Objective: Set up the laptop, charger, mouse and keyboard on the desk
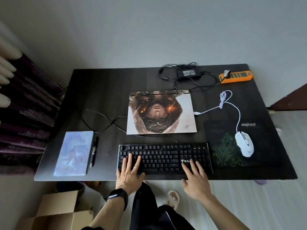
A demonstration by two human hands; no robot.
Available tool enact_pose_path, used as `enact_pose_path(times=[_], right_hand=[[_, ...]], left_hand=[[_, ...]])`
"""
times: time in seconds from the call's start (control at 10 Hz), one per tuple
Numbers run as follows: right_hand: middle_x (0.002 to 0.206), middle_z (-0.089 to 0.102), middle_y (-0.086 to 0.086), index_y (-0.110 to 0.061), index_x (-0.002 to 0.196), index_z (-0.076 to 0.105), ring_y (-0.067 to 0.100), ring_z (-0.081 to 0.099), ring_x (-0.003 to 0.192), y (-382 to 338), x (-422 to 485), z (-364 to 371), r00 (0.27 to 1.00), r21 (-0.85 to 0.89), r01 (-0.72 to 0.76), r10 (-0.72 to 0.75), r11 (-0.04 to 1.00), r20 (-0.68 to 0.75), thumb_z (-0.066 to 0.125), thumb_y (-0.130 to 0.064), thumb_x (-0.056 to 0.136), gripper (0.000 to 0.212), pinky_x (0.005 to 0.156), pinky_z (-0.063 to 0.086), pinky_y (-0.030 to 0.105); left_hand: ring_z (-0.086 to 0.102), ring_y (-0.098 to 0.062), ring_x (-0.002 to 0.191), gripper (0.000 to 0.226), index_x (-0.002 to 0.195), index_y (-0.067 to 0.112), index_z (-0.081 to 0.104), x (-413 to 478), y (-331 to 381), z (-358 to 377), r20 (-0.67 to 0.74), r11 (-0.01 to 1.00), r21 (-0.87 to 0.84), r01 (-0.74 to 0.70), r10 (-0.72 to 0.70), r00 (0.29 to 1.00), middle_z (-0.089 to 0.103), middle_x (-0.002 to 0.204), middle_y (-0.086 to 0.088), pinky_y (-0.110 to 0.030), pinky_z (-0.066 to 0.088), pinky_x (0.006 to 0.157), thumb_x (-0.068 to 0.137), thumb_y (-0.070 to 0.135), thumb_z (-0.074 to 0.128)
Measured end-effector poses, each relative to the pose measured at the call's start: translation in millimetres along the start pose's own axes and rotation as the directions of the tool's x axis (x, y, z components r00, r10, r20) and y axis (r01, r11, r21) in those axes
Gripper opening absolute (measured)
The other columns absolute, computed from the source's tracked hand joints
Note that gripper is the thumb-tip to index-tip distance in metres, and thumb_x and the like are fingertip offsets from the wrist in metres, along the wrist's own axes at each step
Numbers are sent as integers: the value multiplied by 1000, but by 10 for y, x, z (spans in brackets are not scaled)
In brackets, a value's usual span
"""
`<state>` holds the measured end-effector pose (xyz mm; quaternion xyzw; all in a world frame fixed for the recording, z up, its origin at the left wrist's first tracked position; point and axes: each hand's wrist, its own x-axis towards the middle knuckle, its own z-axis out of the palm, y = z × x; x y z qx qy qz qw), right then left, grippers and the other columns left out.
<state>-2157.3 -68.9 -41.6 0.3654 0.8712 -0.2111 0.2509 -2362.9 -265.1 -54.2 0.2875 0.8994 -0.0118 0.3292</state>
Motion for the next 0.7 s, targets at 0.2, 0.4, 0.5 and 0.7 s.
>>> enact_pose_path(times=[0.2,0.4,0.5,0.7], right_hand=[[168,-9,-6,-31,160,6,28,-18,152,-64,39,1,1000,-8,-2,2,1000,21,37,-48,100,70,125,6,45],[168,5,-7,-33,158,19,24,-6,154,-15,-28,-251,998,128,46,-51,991,43,45,-48,98,67,125,11,40],[160,35,-3,-24,151,42,23,21,151,-47,-119,-848,982,386,158,-106,909,-155,58,-40,96,59,121,21,35],[124,69,-10,-30,125,64,4,62,119,-265,-938,-2654,812,689,523,-47,501,-581,64,-27,95,30,101,48,22]], left_hand=[[-19,-20,150,80,150,52,-12,67,27,-54,6,1000,-26,5,-4,1000,-28,160,8,-55,7,121,91,62,42],[-21,-20,150,82,150,51,-14,24,13,-26,18,1000,-24,8,-8,1000,-30,160,8,-56,7,121,92,61,43],[-22,-21,150,82,149,51,-15,23,22,-24,26,1000,-22,0,1,1000,-30,160,7,-56,7,121,92,62,42],[-24,-20,149,82,148,52,-19,-6,-18,-13,37,1000,-3,6,-6,999,-29,160,8,-53,6,122,92,65,38]])
